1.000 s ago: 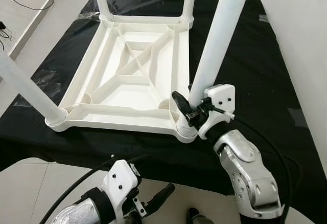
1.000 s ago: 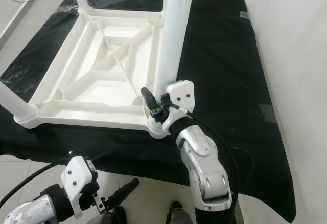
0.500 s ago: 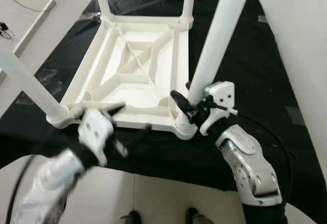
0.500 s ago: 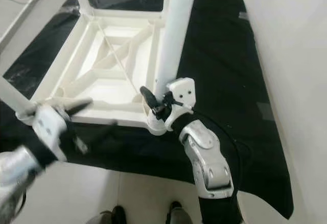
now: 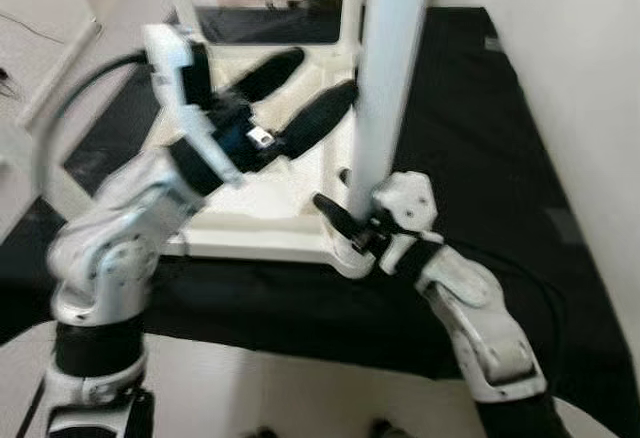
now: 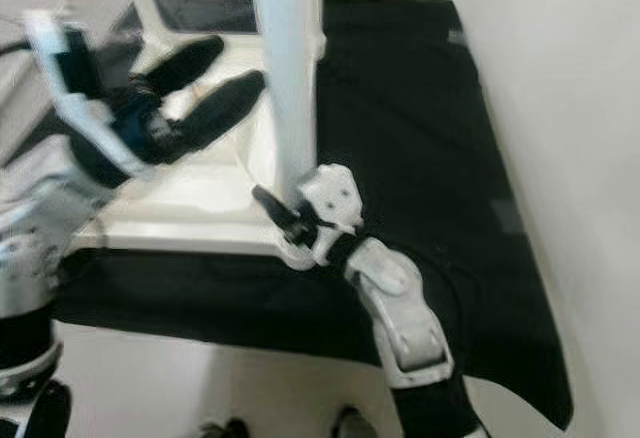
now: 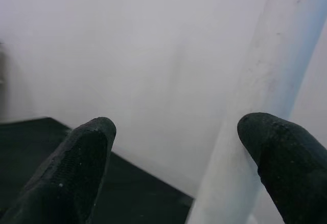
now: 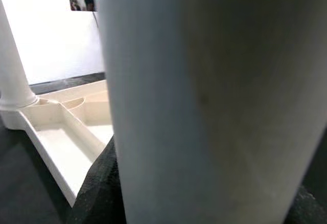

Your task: Building children table

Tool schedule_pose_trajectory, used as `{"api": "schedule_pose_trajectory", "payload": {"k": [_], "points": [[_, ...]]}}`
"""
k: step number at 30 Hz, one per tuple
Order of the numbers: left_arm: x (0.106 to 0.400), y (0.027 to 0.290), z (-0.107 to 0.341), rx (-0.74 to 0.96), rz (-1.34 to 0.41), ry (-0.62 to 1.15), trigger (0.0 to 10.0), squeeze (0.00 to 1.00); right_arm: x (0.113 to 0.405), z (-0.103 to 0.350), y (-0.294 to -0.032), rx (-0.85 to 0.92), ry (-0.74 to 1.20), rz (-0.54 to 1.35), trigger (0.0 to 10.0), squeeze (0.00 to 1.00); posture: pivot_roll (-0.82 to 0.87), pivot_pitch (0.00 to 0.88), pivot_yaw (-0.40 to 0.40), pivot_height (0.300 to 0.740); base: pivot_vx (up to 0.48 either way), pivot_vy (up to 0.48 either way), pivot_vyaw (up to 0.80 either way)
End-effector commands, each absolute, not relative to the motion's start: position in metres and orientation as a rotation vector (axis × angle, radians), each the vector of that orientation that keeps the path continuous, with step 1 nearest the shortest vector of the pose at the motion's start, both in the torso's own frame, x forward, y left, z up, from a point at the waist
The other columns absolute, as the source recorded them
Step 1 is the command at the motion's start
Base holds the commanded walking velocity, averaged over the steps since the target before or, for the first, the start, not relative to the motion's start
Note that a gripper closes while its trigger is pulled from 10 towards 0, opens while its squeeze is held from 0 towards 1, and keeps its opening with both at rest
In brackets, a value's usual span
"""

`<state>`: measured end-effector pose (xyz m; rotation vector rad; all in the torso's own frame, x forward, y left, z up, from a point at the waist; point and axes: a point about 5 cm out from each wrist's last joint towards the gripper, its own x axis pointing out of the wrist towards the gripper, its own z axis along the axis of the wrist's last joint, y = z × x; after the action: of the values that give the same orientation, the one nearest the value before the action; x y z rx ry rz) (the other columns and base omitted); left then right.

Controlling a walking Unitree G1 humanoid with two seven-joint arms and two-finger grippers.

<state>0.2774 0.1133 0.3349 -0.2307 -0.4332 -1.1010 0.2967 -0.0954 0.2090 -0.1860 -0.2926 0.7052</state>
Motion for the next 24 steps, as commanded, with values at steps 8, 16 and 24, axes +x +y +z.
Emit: {"api": "schedule_pose_trajectory", "payload": {"k": [8,16,24], "points": [[0.270,0.098,0.361,-0.036,-1.409,-0.390,10.0,0.00,0.316,0.194,-0.083,-0.221,-0.171,0.684,10.0,0.00,-0.02,0.168,0.054,0.740,0.000,0.000,0.00],[0.275,0.112,0.373,0.077,-1.297,-0.434,10.0,0.00,0.327,0.204,-0.084,-0.214,-0.181,0.673,10.0,0.00,-0.02,0.165,0.046,0.740,0.000,0.000,0.00],[0.305,0.112,0.378,-0.044,-1.063,-0.484,0.0,0.00,0.323,0.207,-0.073,-0.280,-0.184,0.772,10.0,0.00,-0.01,0.160,0.041,0.740,0.000,0.000,0.00]]}}
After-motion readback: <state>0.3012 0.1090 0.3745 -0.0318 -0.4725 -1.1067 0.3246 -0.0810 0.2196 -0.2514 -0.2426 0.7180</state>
